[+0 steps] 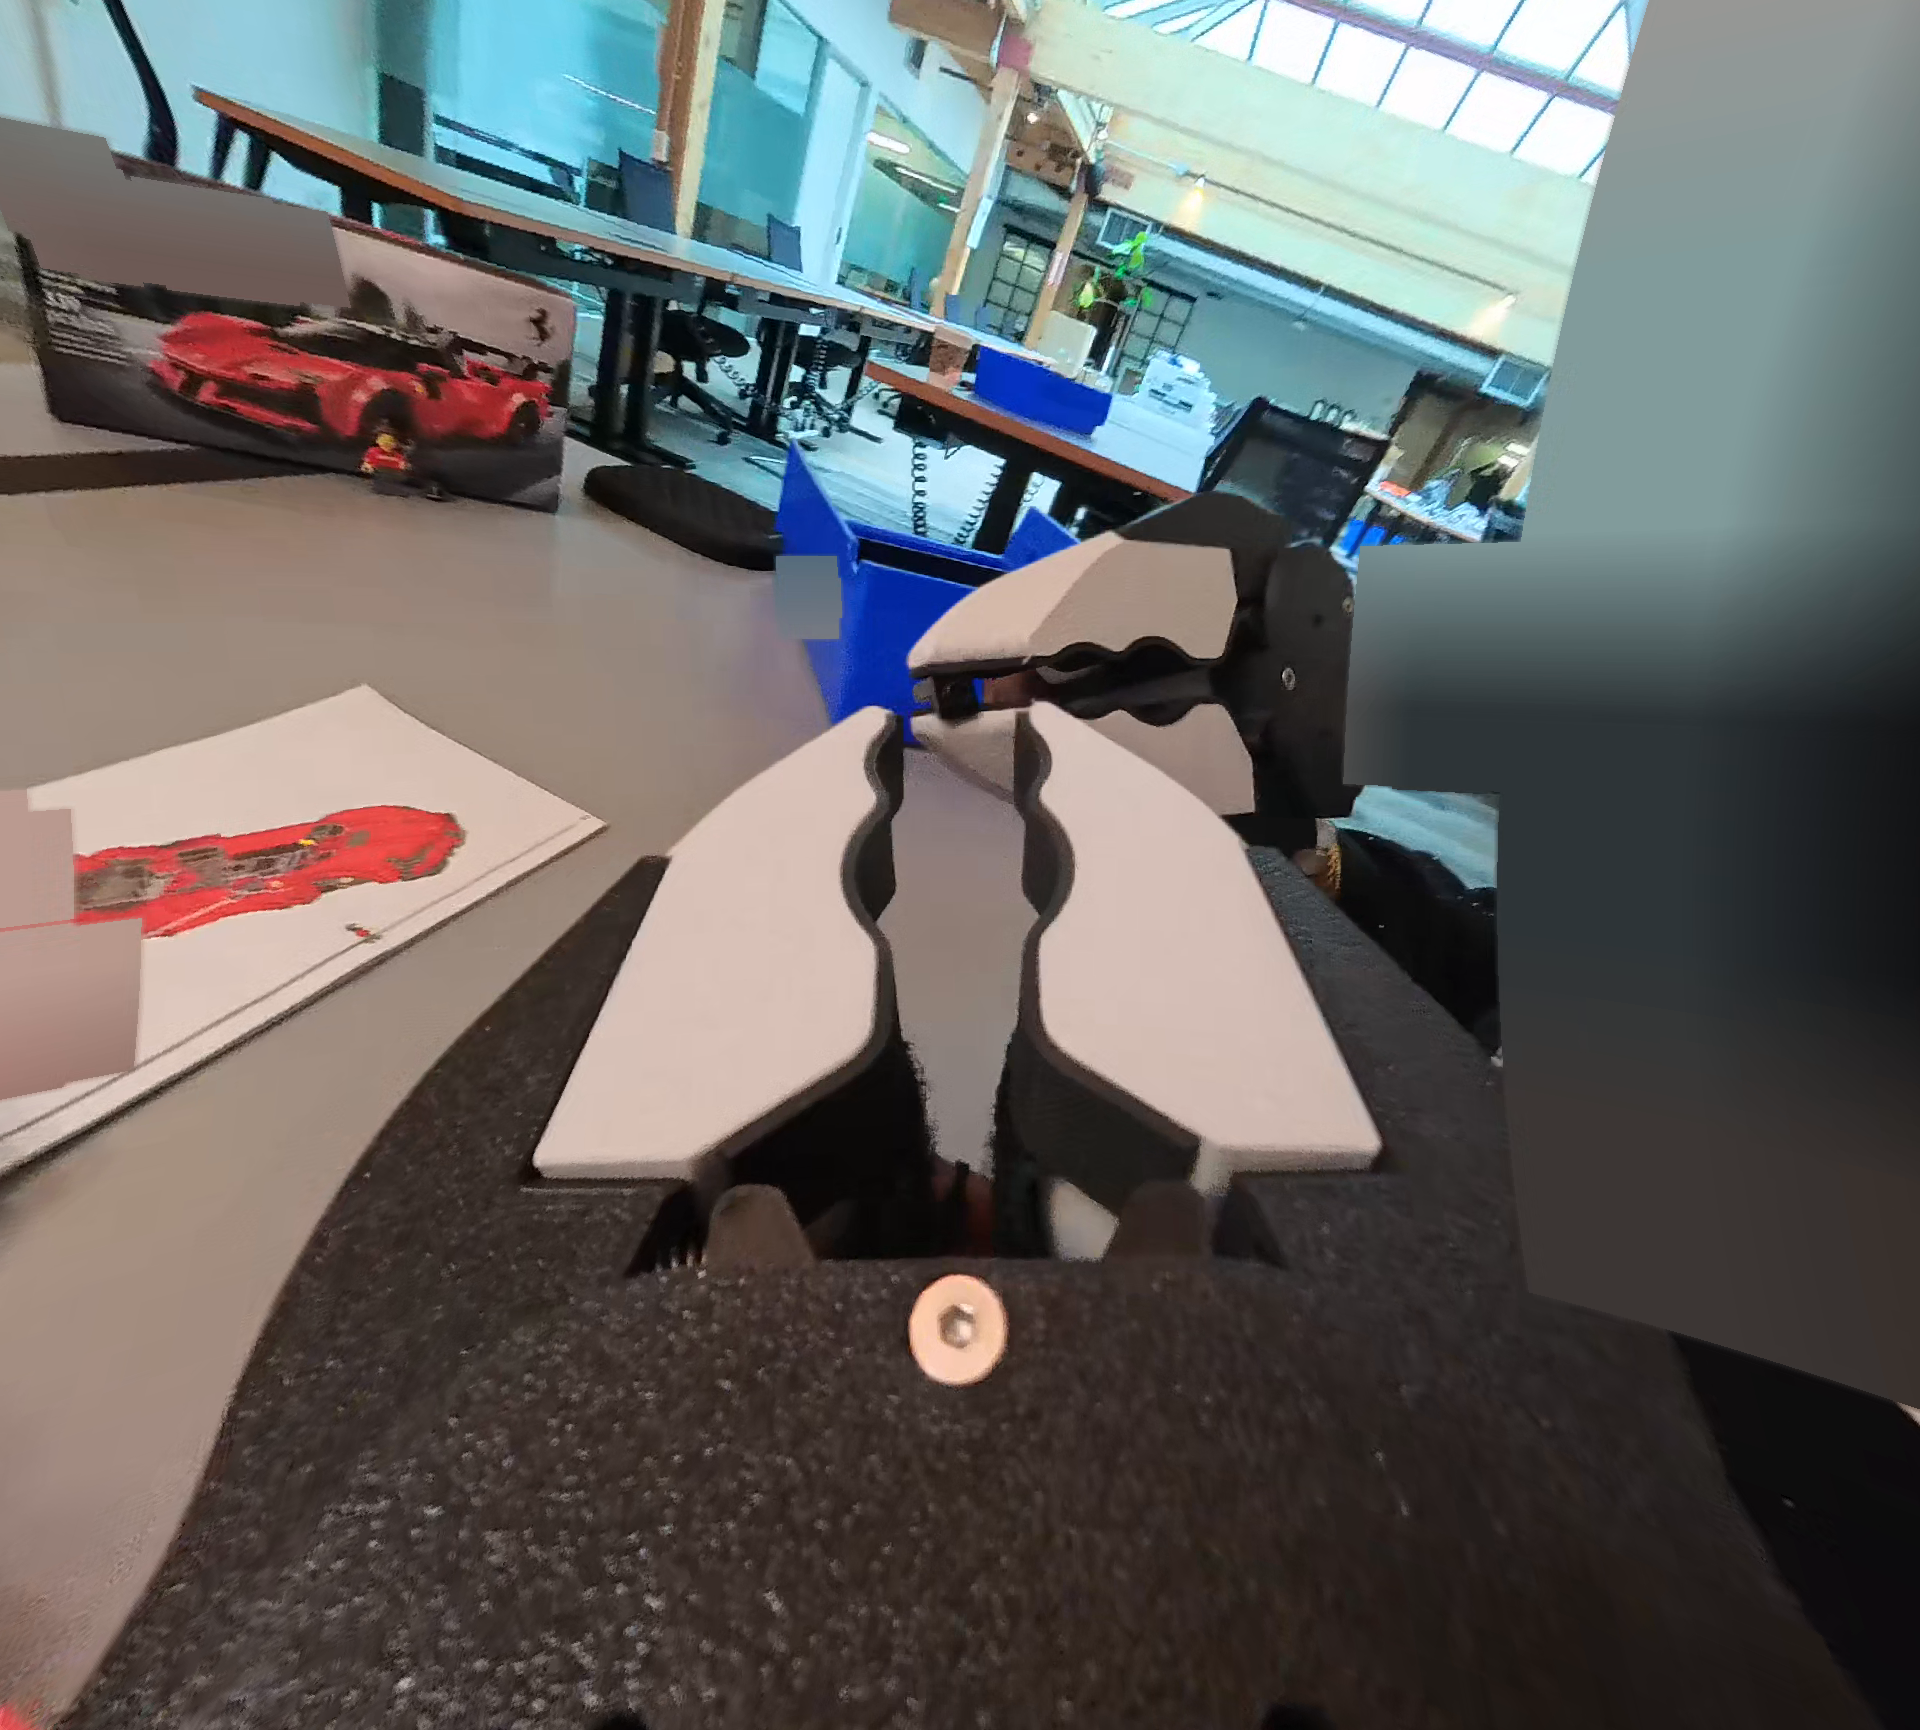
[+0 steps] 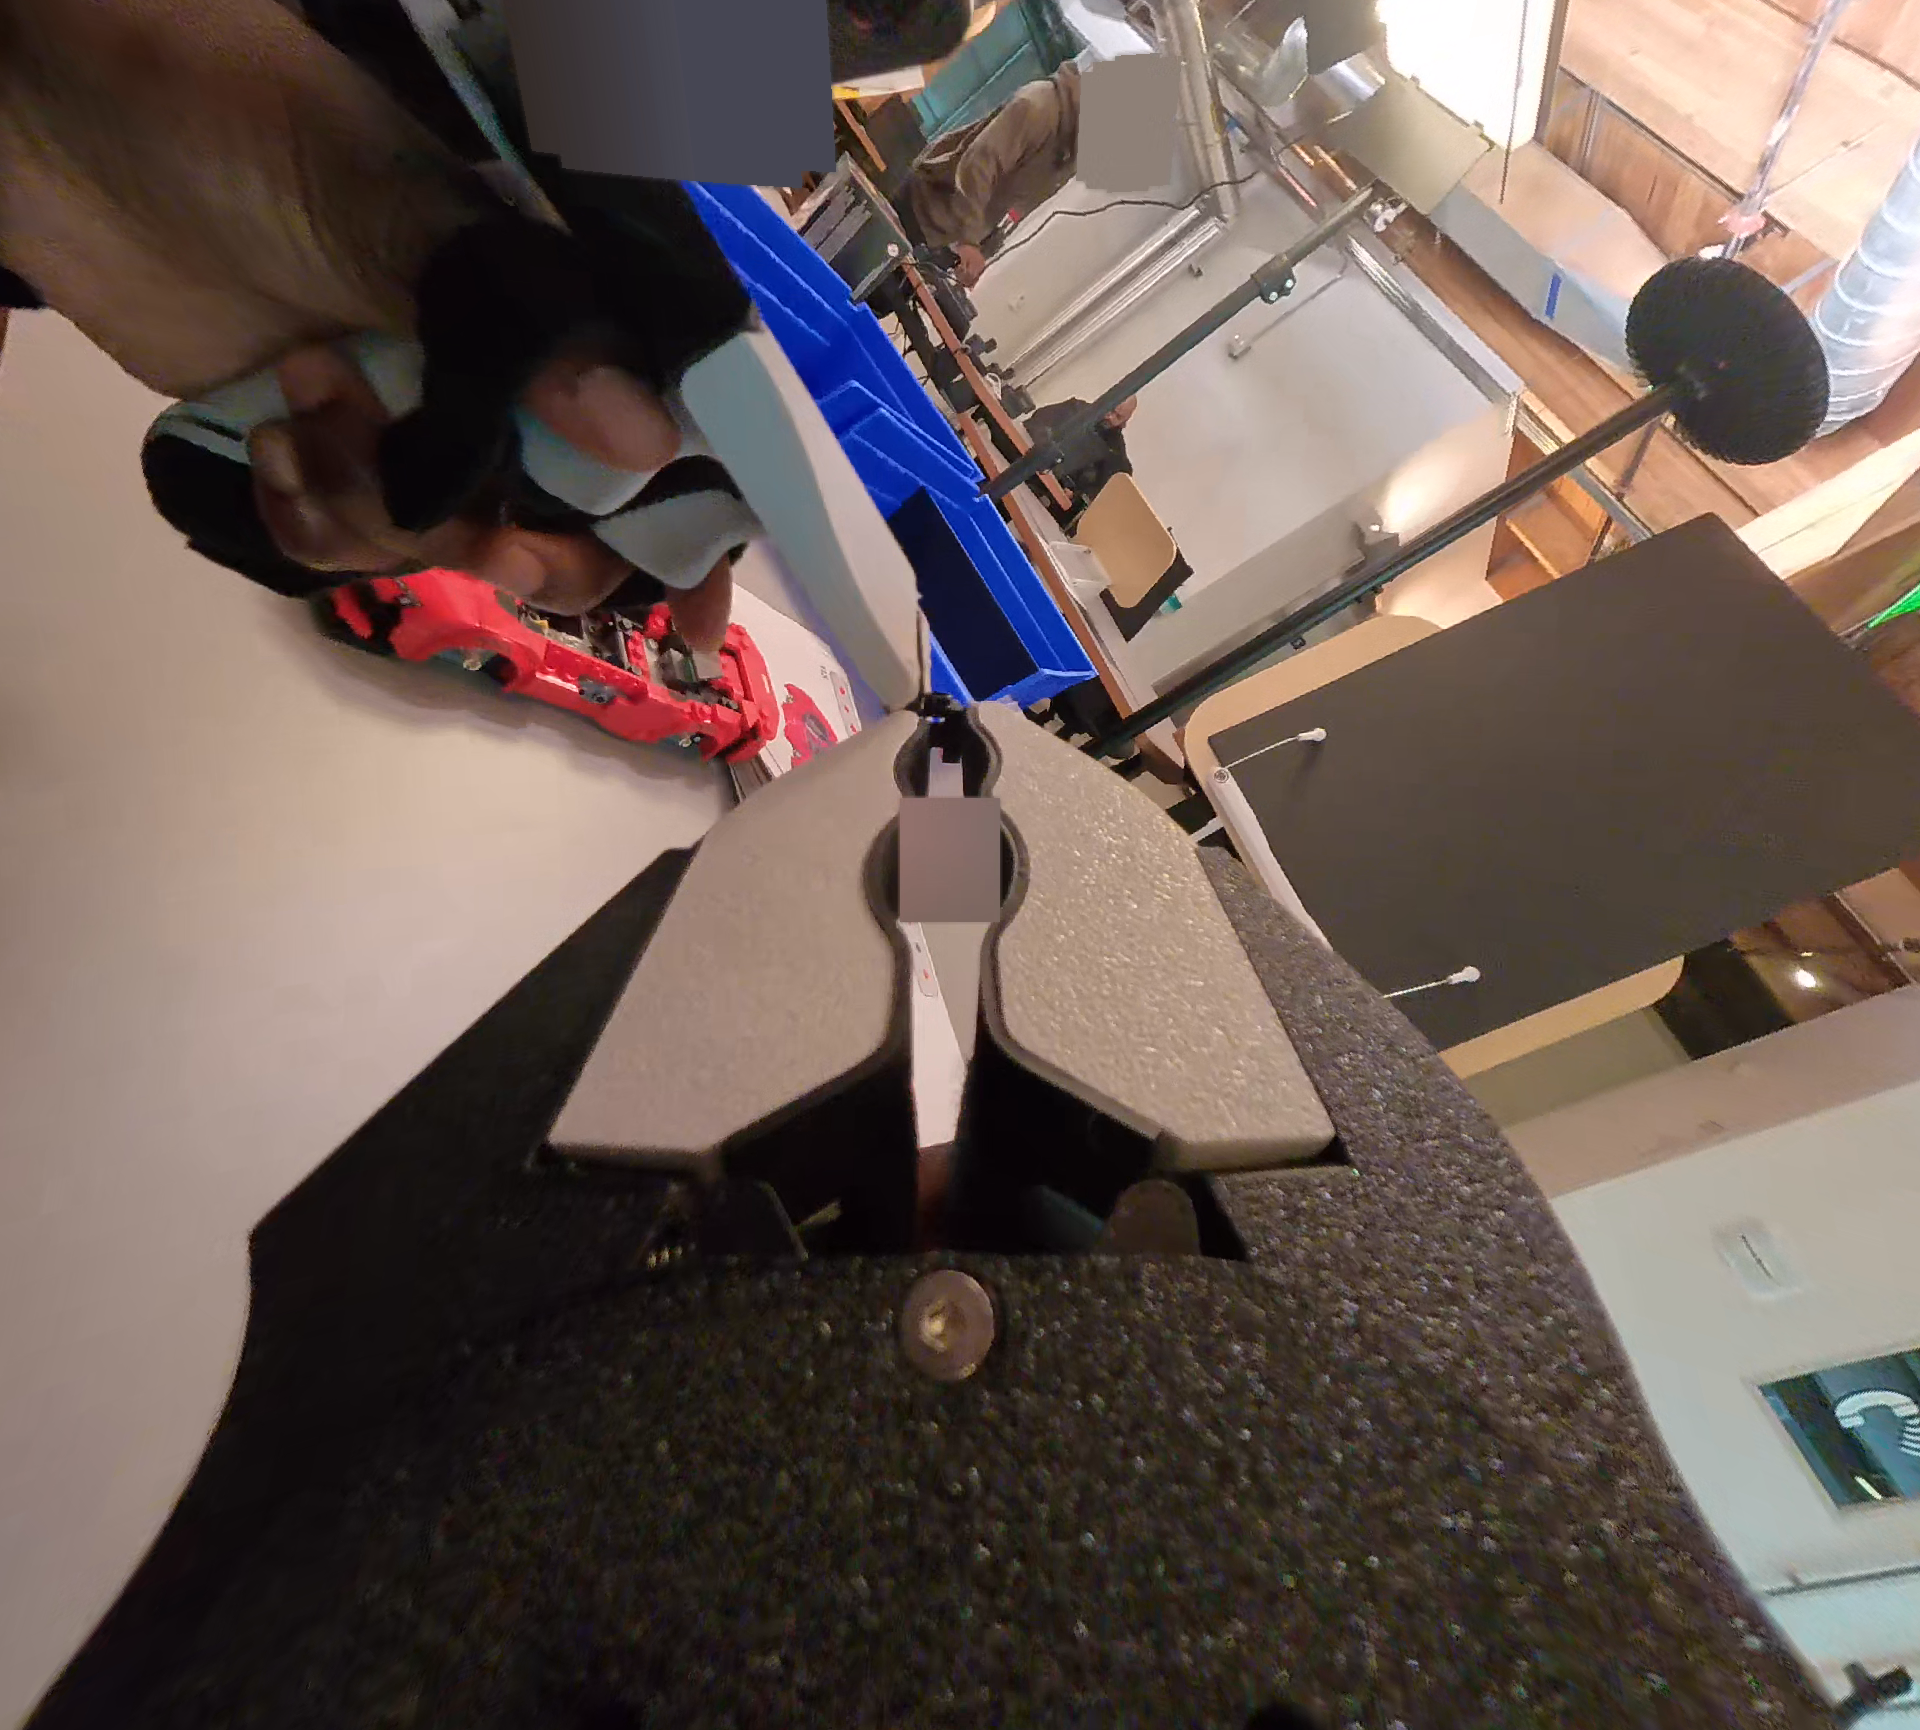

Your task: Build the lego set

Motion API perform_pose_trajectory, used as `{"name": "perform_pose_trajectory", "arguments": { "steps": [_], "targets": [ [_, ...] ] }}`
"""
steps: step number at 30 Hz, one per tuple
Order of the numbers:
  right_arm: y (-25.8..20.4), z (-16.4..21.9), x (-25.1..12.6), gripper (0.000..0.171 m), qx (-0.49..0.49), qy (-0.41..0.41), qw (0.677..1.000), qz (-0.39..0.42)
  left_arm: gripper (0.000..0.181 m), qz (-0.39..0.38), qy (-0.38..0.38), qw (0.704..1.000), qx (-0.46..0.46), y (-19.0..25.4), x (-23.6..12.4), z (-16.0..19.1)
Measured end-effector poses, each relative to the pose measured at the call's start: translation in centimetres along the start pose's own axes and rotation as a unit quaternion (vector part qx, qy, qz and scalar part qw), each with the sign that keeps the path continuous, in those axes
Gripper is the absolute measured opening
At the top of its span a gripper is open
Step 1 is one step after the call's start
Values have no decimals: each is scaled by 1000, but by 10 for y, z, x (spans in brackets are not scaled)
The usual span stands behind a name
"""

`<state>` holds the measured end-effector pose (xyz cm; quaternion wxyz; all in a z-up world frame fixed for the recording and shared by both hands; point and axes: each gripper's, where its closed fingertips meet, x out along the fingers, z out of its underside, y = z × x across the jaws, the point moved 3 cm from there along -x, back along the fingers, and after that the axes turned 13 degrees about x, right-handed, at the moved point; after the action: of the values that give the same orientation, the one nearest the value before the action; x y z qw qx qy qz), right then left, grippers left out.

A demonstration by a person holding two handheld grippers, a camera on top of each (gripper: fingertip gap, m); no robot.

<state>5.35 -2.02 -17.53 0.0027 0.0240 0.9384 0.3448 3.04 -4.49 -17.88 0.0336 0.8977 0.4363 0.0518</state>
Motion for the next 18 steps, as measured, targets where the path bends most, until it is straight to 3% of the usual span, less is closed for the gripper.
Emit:
{"name": "perform_pose_trajectory", "arguments": {
  "steps": [7,10,14,18],
  "targets": [
    [-8,-2,1,6,-39,-10,999,-22,8,19,11,1000,-13,-1,-3,2],
    [-7,-3,0,9,25,12,998,-48,7,46,28,998,-37,0,-7,0],
    [2,-12,-7,14,163,76,977,-113,7,117,96,977,-147,-1,-18,-8],
    [-1,-16,-1,14,128,75,981,-124,7,133,112,966,-190,-2,-20,-10]
  ]
}}
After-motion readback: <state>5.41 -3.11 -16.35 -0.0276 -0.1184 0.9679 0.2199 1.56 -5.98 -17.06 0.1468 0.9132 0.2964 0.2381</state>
